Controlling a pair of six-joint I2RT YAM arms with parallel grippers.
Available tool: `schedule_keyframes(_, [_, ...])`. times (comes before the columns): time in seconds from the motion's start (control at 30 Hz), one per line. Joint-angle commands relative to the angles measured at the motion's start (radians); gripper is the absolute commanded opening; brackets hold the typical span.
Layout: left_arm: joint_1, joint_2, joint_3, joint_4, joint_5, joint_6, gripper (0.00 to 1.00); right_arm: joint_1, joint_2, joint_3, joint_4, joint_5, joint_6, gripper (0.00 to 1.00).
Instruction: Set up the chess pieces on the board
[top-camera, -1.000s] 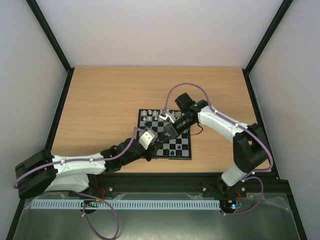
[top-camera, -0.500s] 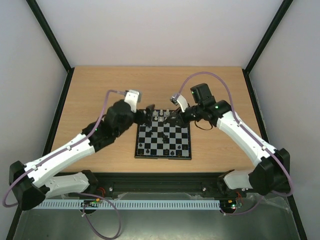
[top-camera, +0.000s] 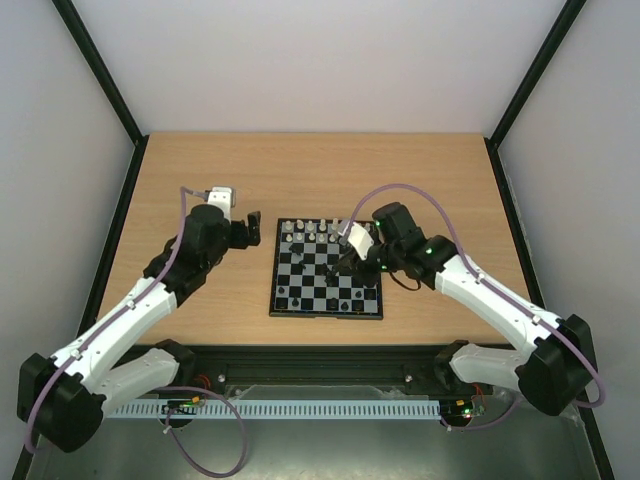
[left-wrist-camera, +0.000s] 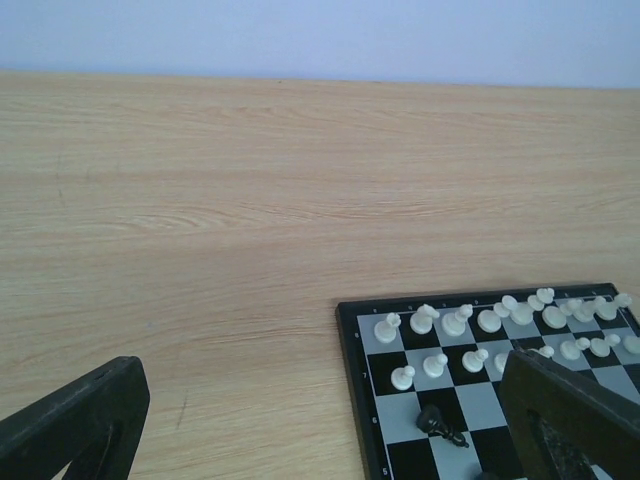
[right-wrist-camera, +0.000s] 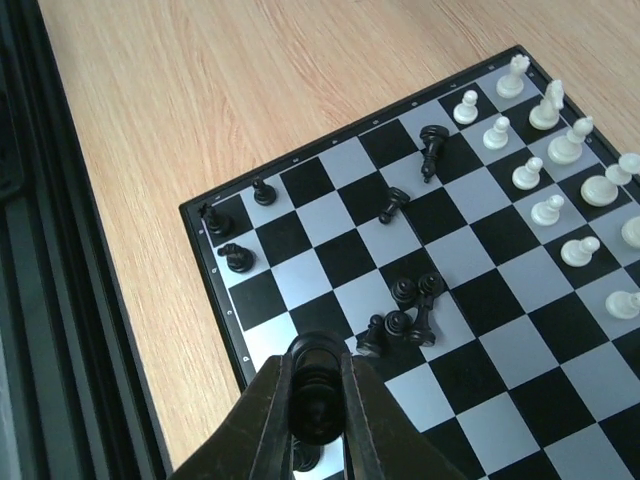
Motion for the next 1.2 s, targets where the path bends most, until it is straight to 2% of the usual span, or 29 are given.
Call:
schedule_keyframes(0.0, [0.001,-0.009,-0.041,0.043,-0.018,0.018,0.99,0.038,-0.033,-0.053,0.082,0.075,-0.071,0.12])
schedule_keyframes(0.13, [0.001,0.028,0.001,-0.012,-0.037,0.08,0.99,0.041,-0.034,-0.057,0.101,0.086,-0.07,0.13])
schedule_keyframes(0.37, [0.001,-0.033,-0.032,0.013,-0.103,0.118,0.99,0.042,-0.041,0.021,0.072,0.144,-0.071,0.14])
schedule_keyframes(0.5, [0.001,-0.033,-0.03,0.008,-0.112,0.116,0.99,0.048,-0.034,-0.016,0.094,0.086,-0.077,0.15])
schedule_keyframes(0.57, [0.001,-0.025,-0.029,0.004,-0.097,0.12,0.99,0.076,-0.025,-0.055,0.099,0.042,-0.113,0.15])
schedule_keyframes(0.8, [0.001,-0.005,-0.021,-0.01,-0.066,0.13,0.99,0.177,0.024,-0.139,0.163,0.083,-0.165,0.15])
schedule_keyframes(1.17, [0.001,0.003,-0.025,-0.013,-0.06,0.138,0.99,0.309,0.136,-0.168,0.209,0.175,-0.197,0.15])
